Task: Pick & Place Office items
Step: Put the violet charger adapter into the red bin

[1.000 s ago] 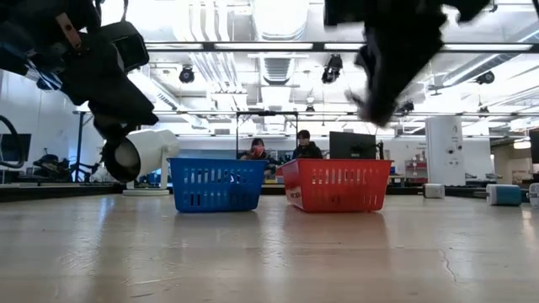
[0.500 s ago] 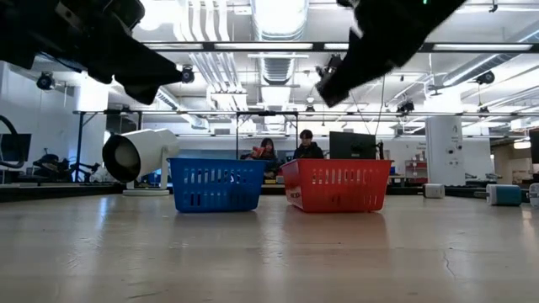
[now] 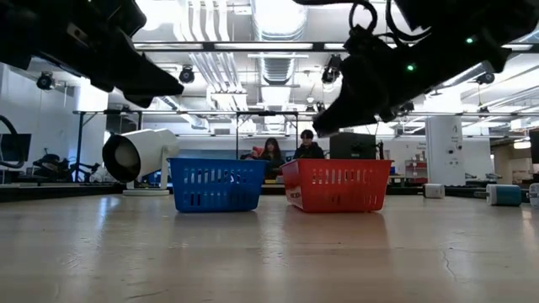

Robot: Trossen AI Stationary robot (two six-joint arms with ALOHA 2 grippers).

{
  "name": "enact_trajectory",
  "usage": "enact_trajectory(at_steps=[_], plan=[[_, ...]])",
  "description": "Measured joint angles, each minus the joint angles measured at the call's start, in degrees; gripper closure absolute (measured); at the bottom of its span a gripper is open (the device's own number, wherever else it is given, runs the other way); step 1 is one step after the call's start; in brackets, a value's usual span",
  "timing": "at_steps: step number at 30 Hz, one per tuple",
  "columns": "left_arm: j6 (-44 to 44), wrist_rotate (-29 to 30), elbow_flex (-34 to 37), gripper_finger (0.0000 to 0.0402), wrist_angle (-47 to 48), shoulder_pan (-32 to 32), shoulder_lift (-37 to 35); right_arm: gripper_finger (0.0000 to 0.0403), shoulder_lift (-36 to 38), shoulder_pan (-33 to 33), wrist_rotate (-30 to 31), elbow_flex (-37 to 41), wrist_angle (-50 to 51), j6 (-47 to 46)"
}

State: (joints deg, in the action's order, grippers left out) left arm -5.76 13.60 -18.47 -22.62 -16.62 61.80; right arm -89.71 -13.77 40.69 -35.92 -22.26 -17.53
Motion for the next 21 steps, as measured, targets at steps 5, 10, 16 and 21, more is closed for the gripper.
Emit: enact_trajectory(at_steps=[5, 10, 16, 21], plan=[[0.00, 1.92, 0.01, 0.0307, 0.43, 0.04, 0.00, 0.0277, 0.00, 0.91, 0.03, -1.34, -4.45, 2.03], [-0.09, 3.25, 0.01, 0.0307, 1.81, 0.04, 0.00, 0.0277, 0.02, 0.82, -0.72, -3.15, -2.30, 0.12], [-2.10, 3.60, 0.01, 0.0307, 2.24, 0.04, 0.00, 0.0277, 0.02, 1.20, -5.53, -2.96, -0.04, -6.31], [-4.33, 4.46, 0.01, 0.0307, 2.21, 0.10, 0.00, 0.0277, 0.02, 2.48, -12.03, -5.54, 7.58, -12.45]])
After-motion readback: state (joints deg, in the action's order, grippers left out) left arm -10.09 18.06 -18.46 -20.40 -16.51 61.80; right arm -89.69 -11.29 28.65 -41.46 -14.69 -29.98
